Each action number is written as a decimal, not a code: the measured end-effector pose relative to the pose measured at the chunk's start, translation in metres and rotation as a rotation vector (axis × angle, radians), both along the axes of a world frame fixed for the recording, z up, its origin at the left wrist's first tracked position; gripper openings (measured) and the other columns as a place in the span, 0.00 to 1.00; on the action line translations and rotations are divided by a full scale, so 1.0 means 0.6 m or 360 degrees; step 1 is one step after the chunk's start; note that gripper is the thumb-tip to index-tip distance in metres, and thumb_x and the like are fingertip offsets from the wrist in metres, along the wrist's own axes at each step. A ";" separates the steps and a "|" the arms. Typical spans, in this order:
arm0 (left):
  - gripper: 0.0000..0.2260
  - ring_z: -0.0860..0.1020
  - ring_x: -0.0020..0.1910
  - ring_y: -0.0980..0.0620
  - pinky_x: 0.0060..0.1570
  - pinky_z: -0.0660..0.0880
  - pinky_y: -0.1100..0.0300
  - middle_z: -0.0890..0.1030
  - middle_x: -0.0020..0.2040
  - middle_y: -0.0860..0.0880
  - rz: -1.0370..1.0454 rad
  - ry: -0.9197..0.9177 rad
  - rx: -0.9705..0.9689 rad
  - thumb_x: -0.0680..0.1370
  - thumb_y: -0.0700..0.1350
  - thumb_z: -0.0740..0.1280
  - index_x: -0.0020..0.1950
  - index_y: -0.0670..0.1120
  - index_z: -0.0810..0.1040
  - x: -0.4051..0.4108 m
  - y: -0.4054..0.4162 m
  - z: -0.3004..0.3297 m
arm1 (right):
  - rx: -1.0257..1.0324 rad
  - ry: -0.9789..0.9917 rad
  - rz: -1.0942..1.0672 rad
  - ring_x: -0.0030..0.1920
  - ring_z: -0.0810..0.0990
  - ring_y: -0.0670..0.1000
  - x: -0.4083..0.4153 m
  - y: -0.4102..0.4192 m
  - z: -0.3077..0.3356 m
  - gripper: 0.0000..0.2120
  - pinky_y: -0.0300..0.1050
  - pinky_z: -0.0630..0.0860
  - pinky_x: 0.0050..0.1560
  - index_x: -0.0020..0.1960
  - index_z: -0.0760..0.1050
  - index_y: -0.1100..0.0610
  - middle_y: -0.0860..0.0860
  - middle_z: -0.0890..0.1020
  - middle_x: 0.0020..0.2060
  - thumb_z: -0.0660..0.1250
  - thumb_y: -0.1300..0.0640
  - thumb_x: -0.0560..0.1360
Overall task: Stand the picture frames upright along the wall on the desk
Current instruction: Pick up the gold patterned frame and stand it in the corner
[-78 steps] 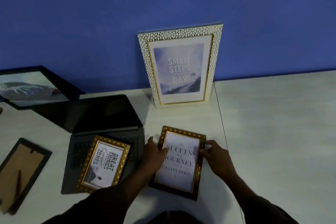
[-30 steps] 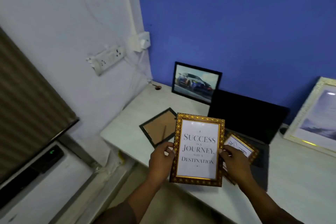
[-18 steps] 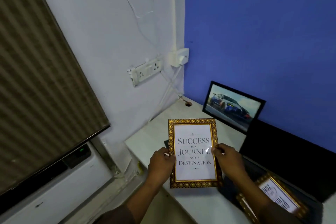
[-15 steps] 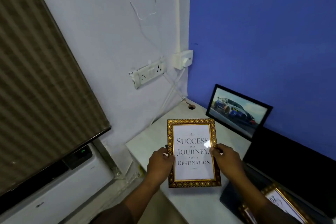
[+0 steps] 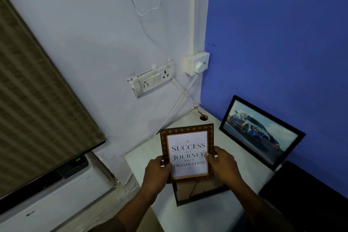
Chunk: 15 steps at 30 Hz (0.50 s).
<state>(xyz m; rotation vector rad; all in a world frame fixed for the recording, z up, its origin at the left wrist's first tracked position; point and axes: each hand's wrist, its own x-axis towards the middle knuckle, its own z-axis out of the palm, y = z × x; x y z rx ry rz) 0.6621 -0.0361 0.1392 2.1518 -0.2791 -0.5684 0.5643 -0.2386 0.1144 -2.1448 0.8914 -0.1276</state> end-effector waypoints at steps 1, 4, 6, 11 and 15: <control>0.14 0.73 0.38 0.64 0.25 0.71 0.78 0.75 0.45 0.57 0.0002 0.0004 -0.0014 0.82 0.39 0.64 0.67 0.42 0.78 0.008 -0.004 -0.001 | -0.0010 0.0008 0.0011 0.55 0.82 0.54 0.012 -0.004 0.000 0.16 0.46 0.76 0.50 0.62 0.79 0.53 0.53 0.84 0.57 0.64 0.46 0.80; 0.13 0.74 0.37 0.65 0.26 0.70 0.80 0.78 0.47 0.56 0.0002 0.0034 -0.0047 0.82 0.39 0.64 0.66 0.41 0.78 0.038 -0.019 -0.011 | -0.0068 0.0027 0.0061 0.56 0.82 0.54 0.055 -0.019 -0.007 0.15 0.43 0.71 0.47 0.64 0.78 0.54 0.54 0.82 0.57 0.64 0.48 0.81; 0.14 0.75 0.37 0.65 0.27 0.70 0.80 0.79 0.46 0.59 -0.0007 0.0035 -0.0049 0.81 0.40 0.65 0.66 0.42 0.79 0.061 -0.026 -0.016 | -0.0085 0.0019 0.0075 0.56 0.82 0.55 0.083 -0.030 -0.014 0.15 0.44 0.73 0.49 0.64 0.77 0.54 0.55 0.82 0.57 0.64 0.49 0.80; 0.07 0.80 0.33 0.69 0.27 0.71 0.79 0.77 0.41 0.63 0.0015 0.0094 -0.0092 0.81 0.39 0.67 0.56 0.50 0.77 0.132 -0.037 -0.033 | -0.0067 0.0048 0.0094 0.54 0.81 0.55 0.161 -0.046 -0.044 0.14 0.51 0.79 0.53 0.61 0.77 0.55 0.55 0.82 0.53 0.64 0.49 0.80; 0.06 0.82 0.39 0.61 0.31 0.72 0.78 0.80 0.42 0.61 0.0033 0.0092 -0.0110 0.81 0.41 0.68 0.56 0.49 0.81 0.208 -0.049 -0.063 | -0.0079 0.0045 0.0144 0.48 0.81 0.53 0.235 -0.063 -0.070 0.11 0.51 0.80 0.48 0.55 0.78 0.56 0.54 0.82 0.47 0.63 0.51 0.80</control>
